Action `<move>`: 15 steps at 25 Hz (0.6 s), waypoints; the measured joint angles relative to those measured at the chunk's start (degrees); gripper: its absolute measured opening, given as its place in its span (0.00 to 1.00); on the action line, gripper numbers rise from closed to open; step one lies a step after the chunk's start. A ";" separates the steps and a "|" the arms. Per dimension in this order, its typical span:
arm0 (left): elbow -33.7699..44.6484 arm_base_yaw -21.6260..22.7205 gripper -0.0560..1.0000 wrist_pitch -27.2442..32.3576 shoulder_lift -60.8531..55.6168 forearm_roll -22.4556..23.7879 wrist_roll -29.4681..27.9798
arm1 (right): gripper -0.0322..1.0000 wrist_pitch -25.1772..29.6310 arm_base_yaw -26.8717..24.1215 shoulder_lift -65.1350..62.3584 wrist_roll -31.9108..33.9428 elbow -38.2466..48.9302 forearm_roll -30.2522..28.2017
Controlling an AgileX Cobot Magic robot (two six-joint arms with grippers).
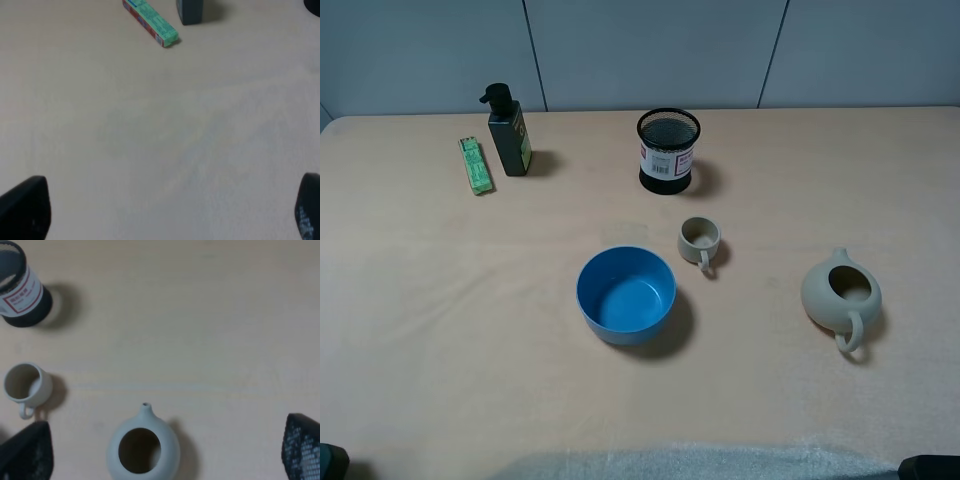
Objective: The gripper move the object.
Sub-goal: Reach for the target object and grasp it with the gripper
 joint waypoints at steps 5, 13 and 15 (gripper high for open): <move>0.00 0.00 0.99 0.00 0.00 0.00 0.00 | 0.70 -0.40 3.35 6.55 -0.68 -4.31 -0.55; 0.00 0.00 0.99 0.00 0.00 0.00 0.00 | 0.70 -1.36 9.77 19.08 -0.68 -11.93 -3.15; 0.00 0.00 0.99 0.00 0.00 0.00 0.00 | 0.70 -1.48 11.03 22.30 -0.68 -13.91 -3.69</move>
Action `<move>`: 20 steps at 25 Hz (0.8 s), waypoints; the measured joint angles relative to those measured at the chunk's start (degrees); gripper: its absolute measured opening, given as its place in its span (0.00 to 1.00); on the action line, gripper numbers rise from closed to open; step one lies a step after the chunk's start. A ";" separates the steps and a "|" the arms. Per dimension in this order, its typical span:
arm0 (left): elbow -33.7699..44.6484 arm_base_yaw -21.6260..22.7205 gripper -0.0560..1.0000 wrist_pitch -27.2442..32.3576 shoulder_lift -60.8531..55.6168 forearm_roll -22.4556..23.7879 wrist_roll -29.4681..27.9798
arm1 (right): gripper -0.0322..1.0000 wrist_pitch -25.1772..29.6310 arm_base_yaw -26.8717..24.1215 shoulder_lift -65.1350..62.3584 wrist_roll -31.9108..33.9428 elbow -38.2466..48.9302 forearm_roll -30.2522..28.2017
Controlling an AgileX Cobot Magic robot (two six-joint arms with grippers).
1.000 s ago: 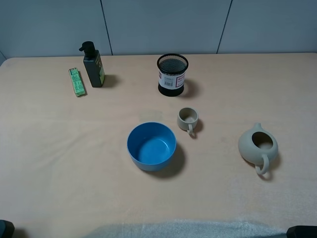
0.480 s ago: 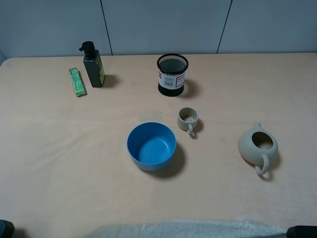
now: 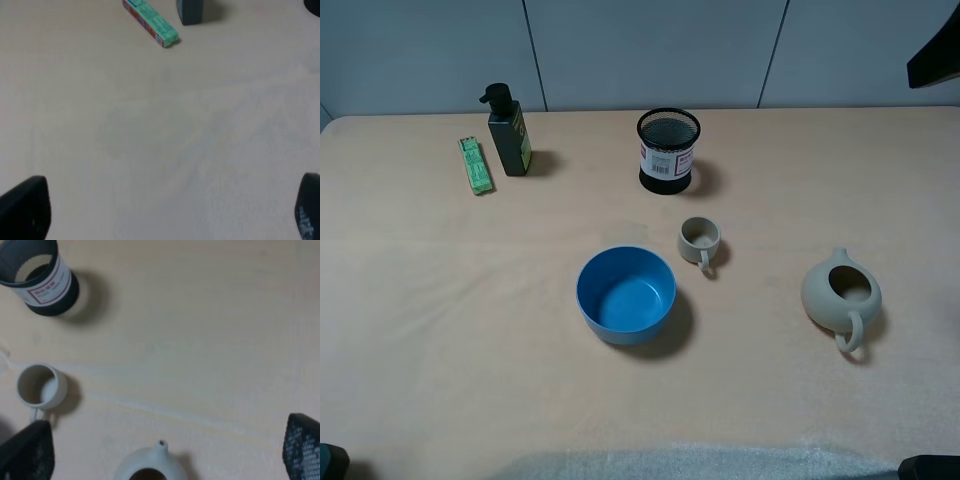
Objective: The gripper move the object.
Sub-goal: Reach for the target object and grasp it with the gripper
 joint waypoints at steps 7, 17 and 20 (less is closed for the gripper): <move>0.00 0.00 0.99 0.00 0.00 0.00 0.00 | 0.70 -0.16 4.28 10.30 0.00 -7.80 -0.84; 0.00 0.00 0.99 0.00 0.00 0.00 0.00 | 0.70 -0.05 9.19 20.87 0.05 -18.06 -1.09; 0.00 0.00 0.99 0.00 0.00 0.00 0.00 | 0.70 0.00 10.69 23.31 0.50 -21.00 -1.52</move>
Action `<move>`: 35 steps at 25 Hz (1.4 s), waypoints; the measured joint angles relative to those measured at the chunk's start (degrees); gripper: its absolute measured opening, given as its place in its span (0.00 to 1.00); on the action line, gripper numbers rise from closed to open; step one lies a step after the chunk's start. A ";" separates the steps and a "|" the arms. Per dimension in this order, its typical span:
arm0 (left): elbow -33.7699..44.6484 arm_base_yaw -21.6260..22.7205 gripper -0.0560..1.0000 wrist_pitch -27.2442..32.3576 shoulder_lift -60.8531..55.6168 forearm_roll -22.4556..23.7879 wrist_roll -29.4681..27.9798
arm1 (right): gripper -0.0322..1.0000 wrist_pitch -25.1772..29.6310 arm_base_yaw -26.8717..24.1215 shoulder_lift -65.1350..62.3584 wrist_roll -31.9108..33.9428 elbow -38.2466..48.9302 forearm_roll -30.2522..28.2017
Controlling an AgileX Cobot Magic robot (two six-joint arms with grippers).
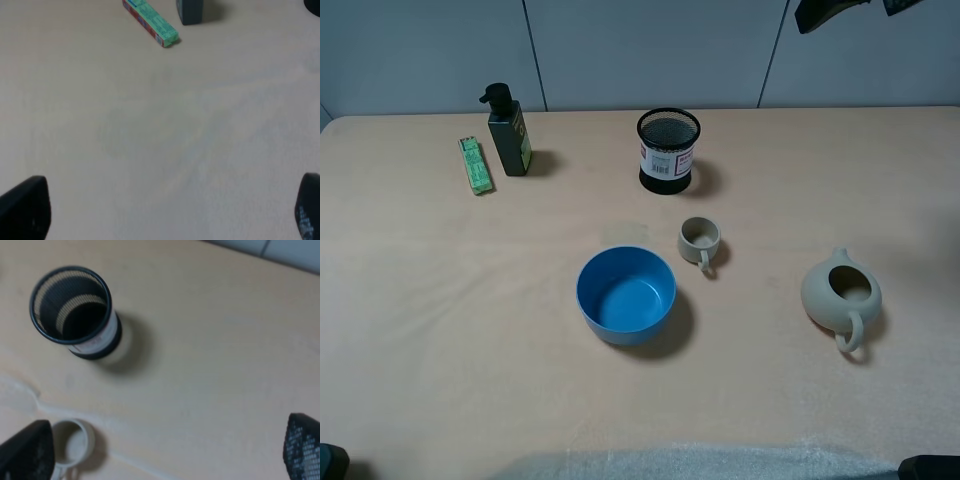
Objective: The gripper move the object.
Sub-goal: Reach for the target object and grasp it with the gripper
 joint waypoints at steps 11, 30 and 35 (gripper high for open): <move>0.00 0.00 0.99 0.00 0.00 0.00 0.00 | 0.70 1.66 2.24 8.10 2.18 -8.80 0.04; 0.00 0.00 0.99 0.00 0.00 0.00 0.00 | 0.70 0.02 2.31 25.26 3.47 -19.63 0.89; 0.00 0.00 0.99 0.00 0.00 0.00 0.00 | 0.70 -0.42 2.31 30.19 3.47 -21.34 1.03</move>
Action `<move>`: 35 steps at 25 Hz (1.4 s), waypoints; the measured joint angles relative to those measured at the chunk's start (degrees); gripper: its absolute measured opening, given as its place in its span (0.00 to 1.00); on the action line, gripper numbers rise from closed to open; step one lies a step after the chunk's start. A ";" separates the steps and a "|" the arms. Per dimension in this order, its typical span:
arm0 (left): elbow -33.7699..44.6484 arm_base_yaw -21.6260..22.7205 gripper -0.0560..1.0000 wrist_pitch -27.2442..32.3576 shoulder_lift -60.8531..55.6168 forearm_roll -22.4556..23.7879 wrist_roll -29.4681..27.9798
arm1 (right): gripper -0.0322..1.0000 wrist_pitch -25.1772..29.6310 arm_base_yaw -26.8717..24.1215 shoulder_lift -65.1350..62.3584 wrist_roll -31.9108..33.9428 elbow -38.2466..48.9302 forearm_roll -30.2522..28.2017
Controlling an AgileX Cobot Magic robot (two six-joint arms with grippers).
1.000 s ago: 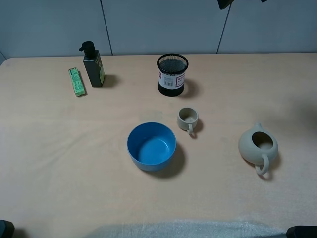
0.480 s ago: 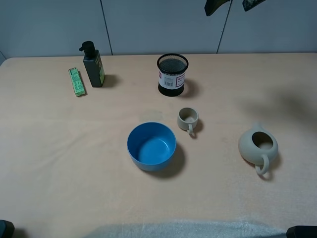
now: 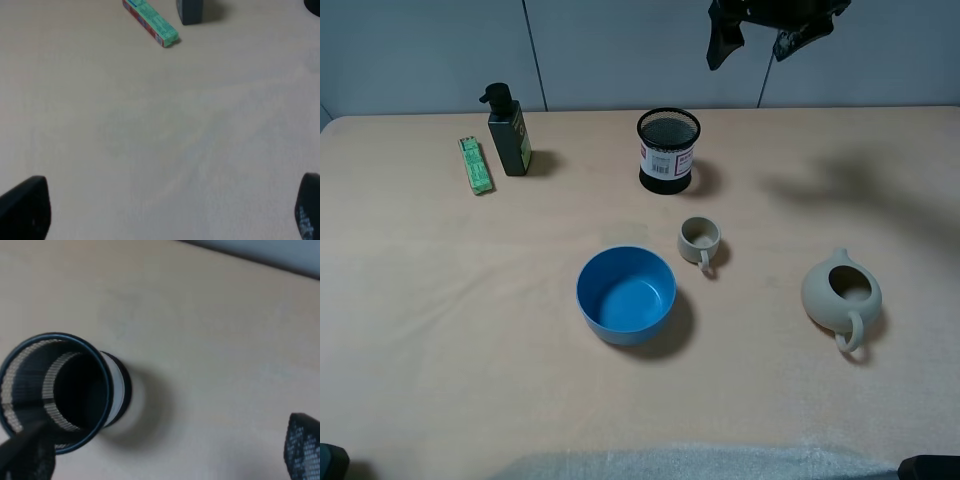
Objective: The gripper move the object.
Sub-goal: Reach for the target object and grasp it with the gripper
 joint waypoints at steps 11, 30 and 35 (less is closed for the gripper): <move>0.00 0.00 0.99 0.00 0.00 0.00 0.00 | 0.70 -1.54 1.83 6.30 -1.37 -0.88 3.31; 0.00 0.00 0.99 0.00 0.00 0.00 0.00 | 0.70 -4.67 3.83 13.56 -1.15 -1.24 4.37; 0.00 0.00 0.99 0.00 0.00 0.00 0.00 | 0.70 -4.25 3.83 15.67 -0.26 -2.55 4.17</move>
